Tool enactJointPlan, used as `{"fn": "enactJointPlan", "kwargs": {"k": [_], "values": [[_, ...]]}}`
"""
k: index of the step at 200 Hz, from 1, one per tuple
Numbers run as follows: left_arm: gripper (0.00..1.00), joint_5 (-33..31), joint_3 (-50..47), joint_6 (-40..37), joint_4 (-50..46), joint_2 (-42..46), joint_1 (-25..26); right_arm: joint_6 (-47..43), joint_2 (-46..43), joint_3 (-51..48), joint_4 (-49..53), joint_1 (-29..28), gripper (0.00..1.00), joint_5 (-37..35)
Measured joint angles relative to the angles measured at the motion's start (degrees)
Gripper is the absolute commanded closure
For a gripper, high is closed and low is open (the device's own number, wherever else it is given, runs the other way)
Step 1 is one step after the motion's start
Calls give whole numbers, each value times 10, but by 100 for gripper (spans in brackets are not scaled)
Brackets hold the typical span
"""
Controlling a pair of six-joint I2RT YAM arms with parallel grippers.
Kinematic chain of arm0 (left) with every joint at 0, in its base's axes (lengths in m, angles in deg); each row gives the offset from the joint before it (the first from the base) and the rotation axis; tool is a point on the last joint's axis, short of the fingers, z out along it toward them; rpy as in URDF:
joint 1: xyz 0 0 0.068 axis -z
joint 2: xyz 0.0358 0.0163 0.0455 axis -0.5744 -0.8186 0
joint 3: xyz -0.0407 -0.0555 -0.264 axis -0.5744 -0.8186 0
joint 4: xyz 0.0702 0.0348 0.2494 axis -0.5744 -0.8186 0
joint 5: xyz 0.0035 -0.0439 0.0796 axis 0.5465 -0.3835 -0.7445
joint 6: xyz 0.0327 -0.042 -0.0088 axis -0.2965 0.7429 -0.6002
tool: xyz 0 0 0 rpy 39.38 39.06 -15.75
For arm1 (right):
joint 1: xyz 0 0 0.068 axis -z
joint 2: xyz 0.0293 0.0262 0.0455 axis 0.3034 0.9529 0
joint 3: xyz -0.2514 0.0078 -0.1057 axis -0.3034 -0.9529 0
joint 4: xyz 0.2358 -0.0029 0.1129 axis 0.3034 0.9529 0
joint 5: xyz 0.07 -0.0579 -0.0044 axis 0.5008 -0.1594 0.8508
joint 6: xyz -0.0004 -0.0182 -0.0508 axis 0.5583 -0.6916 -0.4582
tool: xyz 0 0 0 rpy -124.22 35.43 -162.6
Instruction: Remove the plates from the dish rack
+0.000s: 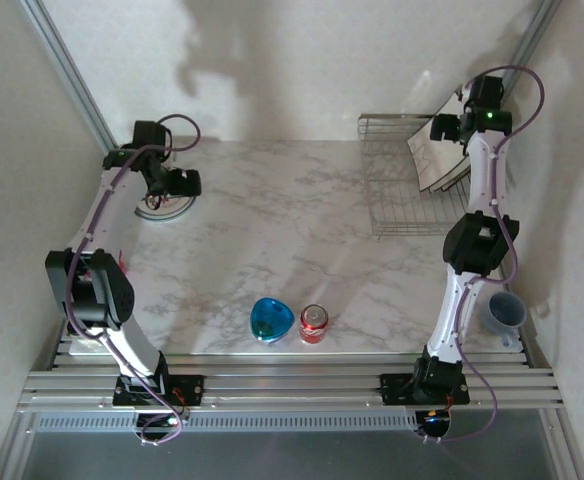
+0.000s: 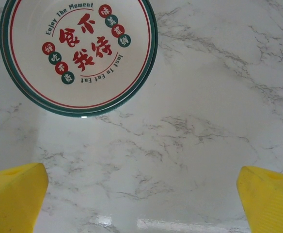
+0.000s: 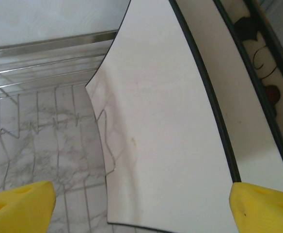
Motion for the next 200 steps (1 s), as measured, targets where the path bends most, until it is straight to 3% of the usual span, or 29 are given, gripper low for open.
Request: {"fn": "enactJointPlan", "kwargs": {"k": [66, 157, 200], "values": [[0, 0, 31, 0, -1, -23, 7, -3, 10, 47, -26, 4, 7, -31], [0, 0, 35, 0, -5, -37, 7, 0, 46, 46, -22, 8, 8, -16], [1, 0, 38, 0, -5, -37, 9, 5, 50, 46, -21, 8, 16, 1]]}}
